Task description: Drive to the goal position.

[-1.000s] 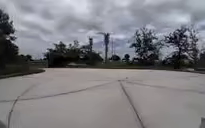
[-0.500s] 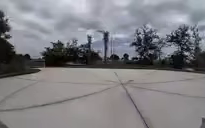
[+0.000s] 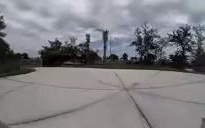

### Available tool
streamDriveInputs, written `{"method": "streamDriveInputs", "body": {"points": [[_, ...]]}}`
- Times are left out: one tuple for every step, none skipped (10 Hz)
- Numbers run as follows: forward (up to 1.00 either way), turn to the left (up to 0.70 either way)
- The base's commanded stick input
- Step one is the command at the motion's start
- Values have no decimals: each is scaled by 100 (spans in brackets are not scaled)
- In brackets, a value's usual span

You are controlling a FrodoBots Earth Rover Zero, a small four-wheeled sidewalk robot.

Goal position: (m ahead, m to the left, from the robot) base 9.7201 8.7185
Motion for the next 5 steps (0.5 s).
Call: {"method": "streamDriveInputs", "body": {"points": [[85,34],[85,34],[85,34],[85,34],[85,34]]}}
